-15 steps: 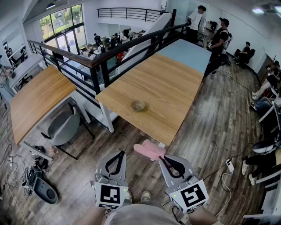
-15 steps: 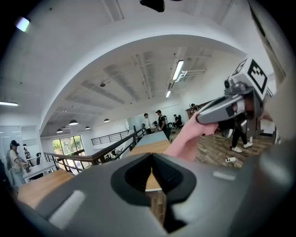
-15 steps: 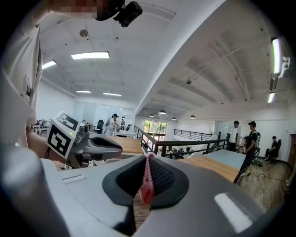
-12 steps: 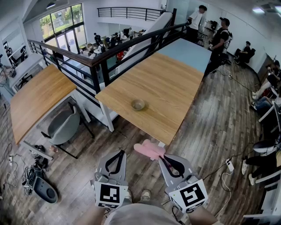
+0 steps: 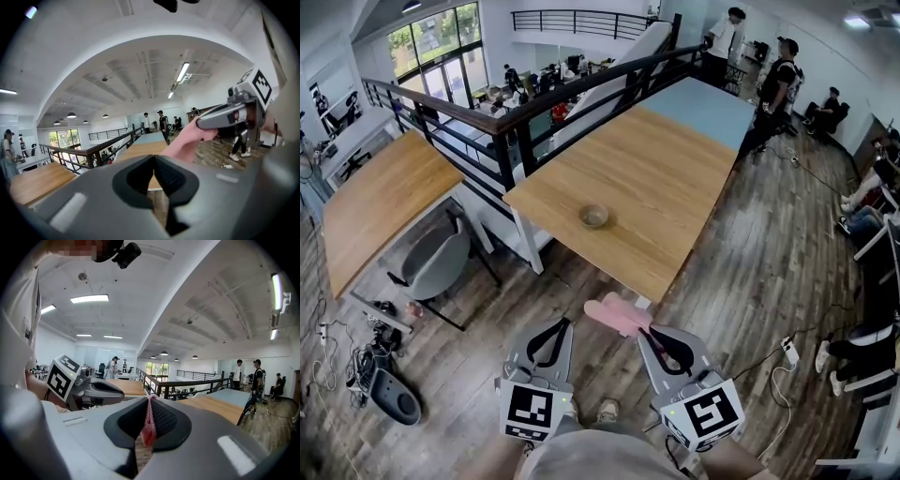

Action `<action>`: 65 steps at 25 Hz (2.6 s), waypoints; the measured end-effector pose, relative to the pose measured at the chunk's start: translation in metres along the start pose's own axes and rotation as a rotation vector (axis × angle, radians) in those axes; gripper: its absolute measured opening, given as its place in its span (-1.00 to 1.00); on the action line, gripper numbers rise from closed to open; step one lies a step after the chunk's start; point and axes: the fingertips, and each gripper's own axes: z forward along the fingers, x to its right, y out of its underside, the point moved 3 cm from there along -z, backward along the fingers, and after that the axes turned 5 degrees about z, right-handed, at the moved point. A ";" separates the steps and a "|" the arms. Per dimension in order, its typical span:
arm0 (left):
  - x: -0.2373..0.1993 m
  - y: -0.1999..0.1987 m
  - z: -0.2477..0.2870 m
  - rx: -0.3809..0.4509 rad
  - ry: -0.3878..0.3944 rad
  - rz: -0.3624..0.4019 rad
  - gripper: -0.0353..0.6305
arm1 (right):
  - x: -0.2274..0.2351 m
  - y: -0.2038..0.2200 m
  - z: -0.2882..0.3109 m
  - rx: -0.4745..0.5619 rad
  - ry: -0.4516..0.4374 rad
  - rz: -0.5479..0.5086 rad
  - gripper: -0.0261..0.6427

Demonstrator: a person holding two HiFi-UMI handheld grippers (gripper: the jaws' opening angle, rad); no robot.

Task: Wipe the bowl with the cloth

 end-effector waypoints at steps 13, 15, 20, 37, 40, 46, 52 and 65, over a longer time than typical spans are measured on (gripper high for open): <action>0.024 -0.001 0.018 -0.021 -0.034 -0.022 -0.88 | 0.028 0.015 -0.005 0.009 -0.048 0.027 -0.88; 0.031 -0.002 0.022 -0.024 -0.032 -0.028 -0.88 | 0.033 0.017 -0.007 0.007 -0.051 0.024 -0.88; 0.044 -0.009 0.032 -0.016 -0.033 -0.033 -0.88 | 0.042 0.021 -0.013 0.007 -0.060 0.026 -0.88; 0.047 -0.003 0.061 -0.025 -0.056 -0.022 -0.88 | 0.071 0.027 0.004 0.045 -0.049 0.044 -0.88; 0.039 0.002 0.070 -0.025 -0.056 -0.023 -0.88 | 0.074 0.033 0.018 0.036 -0.050 0.046 -0.88; 0.008 0.020 0.099 -0.039 -0.048 -0.031 -0.88 | 0.083 0.037 0.062 0.014 -0.050 0.048 -0.88; -0.030 0.028 0.143 -0.045 -0.024 -0.029 -0.88 | 0.103 0.032 0.115 -0.006 -0.036 0.051 -0.88; -0.147 0.032 0.259 -0.047 0.099 -0.022 -0.88 | 0.150 -0.006 0.255 -0.053 0.055 0.070 -0.88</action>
